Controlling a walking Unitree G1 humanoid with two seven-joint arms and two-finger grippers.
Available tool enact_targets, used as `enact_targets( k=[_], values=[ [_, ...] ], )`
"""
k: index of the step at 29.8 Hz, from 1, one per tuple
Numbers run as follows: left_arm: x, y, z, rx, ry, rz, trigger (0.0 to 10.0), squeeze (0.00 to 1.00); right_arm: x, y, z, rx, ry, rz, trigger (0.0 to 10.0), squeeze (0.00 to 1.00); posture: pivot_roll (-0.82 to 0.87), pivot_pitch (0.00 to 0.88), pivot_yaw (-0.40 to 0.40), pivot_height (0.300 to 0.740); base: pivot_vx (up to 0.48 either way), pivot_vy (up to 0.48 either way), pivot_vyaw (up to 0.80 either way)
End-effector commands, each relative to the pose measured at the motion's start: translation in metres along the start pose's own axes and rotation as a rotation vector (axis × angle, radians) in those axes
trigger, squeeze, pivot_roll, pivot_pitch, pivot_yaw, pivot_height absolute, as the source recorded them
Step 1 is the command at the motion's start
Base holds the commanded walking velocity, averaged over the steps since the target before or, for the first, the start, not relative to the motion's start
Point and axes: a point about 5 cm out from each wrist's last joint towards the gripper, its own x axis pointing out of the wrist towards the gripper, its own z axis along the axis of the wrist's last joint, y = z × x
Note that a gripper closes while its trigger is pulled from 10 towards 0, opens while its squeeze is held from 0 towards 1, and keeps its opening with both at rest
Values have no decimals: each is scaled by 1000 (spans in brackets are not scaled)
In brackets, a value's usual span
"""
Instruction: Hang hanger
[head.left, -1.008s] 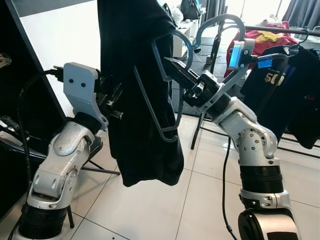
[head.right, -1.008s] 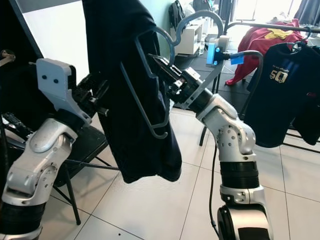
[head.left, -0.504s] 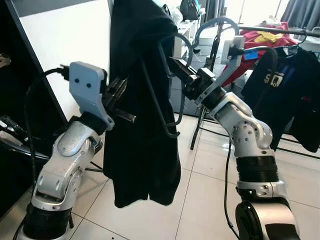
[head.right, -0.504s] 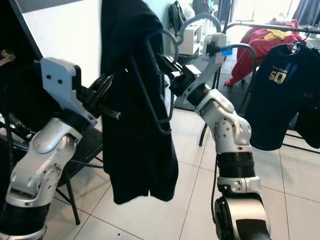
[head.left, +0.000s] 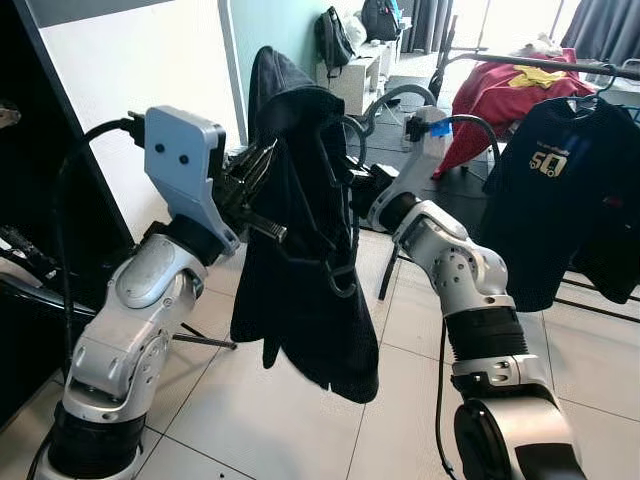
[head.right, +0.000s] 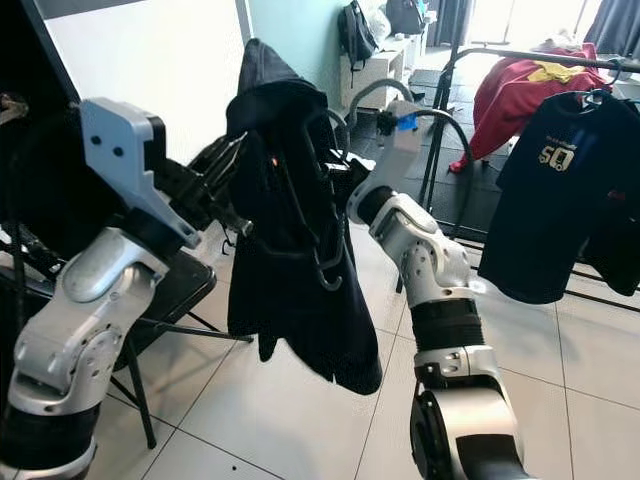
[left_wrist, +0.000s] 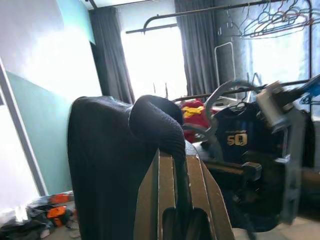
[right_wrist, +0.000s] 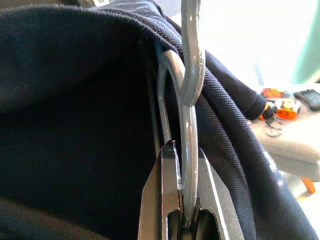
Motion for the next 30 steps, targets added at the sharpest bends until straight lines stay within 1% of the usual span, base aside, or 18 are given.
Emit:
enact_targets(
  k=[1, 2, 3, 5, 6, 7, 9, 10, 11, 13, 16, 17, 19, 22, 25, 27, 28, 30],
  values=[
    [3, -9, 5, -20, -27, -48, 0, 0, 6, 10, -14, -19, 80, -9, 10000, 0, -48, 0, -25, 740, 0, 0, 0],
    [4, -11, 4, -28, -24, -55, 0, 0, 6, 17, -27, -37, 158, 19, 10000, 0, -52, 0, -26, 740, 0, 0, 0],
    [4, -11, 4, -28, -24, -55, 0, 0, 6, 17, -27, -37, 158, 19, 10000, 0, -52, 0, -26, 740, 0, 0, 0],
    [4, -13, 2, -34, -18, -63, 0, 0, 4, 26, -46, -85, 259, 49, 10000, 0, -52, 0, -27, 740, 0, 0, 0],
    [4, -13, 2, -34, -18, -63, 0, 0, 4, 26, -46, -85, 259, 49, 10000, 0, -52, 0, -27, 740, 0, 0, 0],
    [4, -14, 1, -36, -15, -66, 0, 0, 5, 29, -43, -21, 232, 57, 10000, 0, -47, 0, -30, 740, 0, 0, 0],
    [3, -16, -1, -38, 2, -73, 0, 0, 8, 25, -16, 126, 84, 36, 10000, 0, -47, 0, -27, 740, 0, 0, 0],
    [3, -16, -1, -38, 2, -73, 0, 0, 8, 25, -16, 126, 84, 36, 10000, 0, -47, 0, -27, 740, 0, 0, 0],
    [1, -17, -5, -34, 22, -83, 0, 0, 8, 22, 6, 203, -12, 42, 10000, 0, -47, 0, -27, 740, 0, 0, 0],
    [1, -17, -5, -34, 22, -83, 0, 0, 8, 22, 6, 203, -12, 42, 10000, 0, -47, 0, -27, 740, 0, 0, 0],
    [-1, -19, -8, -21, 46, -101, 0, 0, 8, 20, 19, 241, -55, 50, 10000, 0, -46, 0, -27, 740, 0, 0, 0],
    [-1, -19, -8, -21, 46, -101, 0, 0, 8, 20, 19, 241, -55, 50, 10000, 0, -46, 0, -27, 740, 0, 0, 0],
    [-4, -22, -13, 13, 82, -134, 0, 0, 7, 17, 29, 282, -92, 39, 10000, 0, -45, 0, -24, 740, 0, 0, 0],
    [-5, -24, -16, 36, 104, -153, 0, 0, 6, 15, 32, 304, -98, 28, 10000, 0, -44, 0, -23, 740, 0, 0, 0],
    [-5, -24, -16, 36, 104, -153, 0, 0, 6, 15, 32, 304, -98, 28, 10000, 0, -44, 0, -23, 740, 0, 0, 0],
    [-6, -26, -17, 52, 116, -170, 0, 0, 6, 14, 32, 352, -99, 22, 10000, 0, -43, 0, -19, 740, 0, 0, 0],
    [-6, -26, -17, 52, 116, -170, 0, 0, 6, 14, 32, 352, -99, 22, 10000, 0, -43, 0, -19, 740, 0, 0, 0],
    [-7, -29, -19, 80, 131, -195, 0, 0, 6, 13, 32, 473, -116, 25, 10000, 0, -44, 0, -16, 740, 0, 0, 0]
  ],
)
